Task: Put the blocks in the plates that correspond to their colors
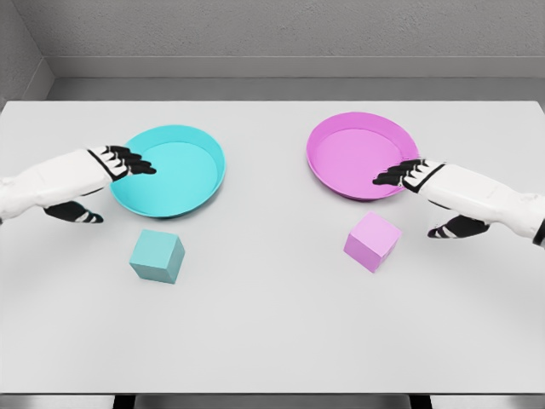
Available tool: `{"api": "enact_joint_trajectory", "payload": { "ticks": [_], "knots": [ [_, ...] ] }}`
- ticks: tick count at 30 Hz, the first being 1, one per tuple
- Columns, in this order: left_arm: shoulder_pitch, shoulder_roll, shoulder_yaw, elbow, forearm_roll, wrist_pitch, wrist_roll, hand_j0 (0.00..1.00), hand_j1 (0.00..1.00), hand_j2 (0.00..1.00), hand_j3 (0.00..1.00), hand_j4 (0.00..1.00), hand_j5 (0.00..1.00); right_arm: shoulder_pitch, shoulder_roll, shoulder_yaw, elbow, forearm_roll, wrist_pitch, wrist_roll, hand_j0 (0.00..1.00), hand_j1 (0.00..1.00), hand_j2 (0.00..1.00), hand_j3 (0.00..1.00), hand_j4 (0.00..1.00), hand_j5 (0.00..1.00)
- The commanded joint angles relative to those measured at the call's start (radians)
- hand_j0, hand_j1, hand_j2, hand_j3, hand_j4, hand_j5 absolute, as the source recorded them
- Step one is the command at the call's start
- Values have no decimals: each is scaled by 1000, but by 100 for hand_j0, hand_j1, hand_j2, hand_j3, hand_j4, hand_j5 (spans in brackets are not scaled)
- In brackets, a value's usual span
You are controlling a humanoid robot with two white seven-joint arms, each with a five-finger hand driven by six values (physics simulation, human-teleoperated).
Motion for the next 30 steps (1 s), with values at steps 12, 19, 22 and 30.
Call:
{"api": "enact_joint_trajectory", "payload": {
  "ticks": [12,19,22,30],
  "knots": [
    [64,19,-12,-172,-111,1,-3,100,100,100,100,100,100,-100,35,67,0,-3,2,201,100,100,100,100,100,100],
    [61,21,-12,-198,-237,1,-5,100,100,100,100,100,100,-189,82,149,1,-4,24,216,100,100,100,100,100,100],
    [60,22,-32,-213,-254,1,-5,100,100,100,100,100,100,-210,97,184,0,-4,33,216,100,100,100,100,100,100],
    [61,17,-61,-239,-254,1,-23,100,100,100,100,100,100,-209,96,219,1,-3,37,214,100,100,100,100,100,100]
  ]
}}
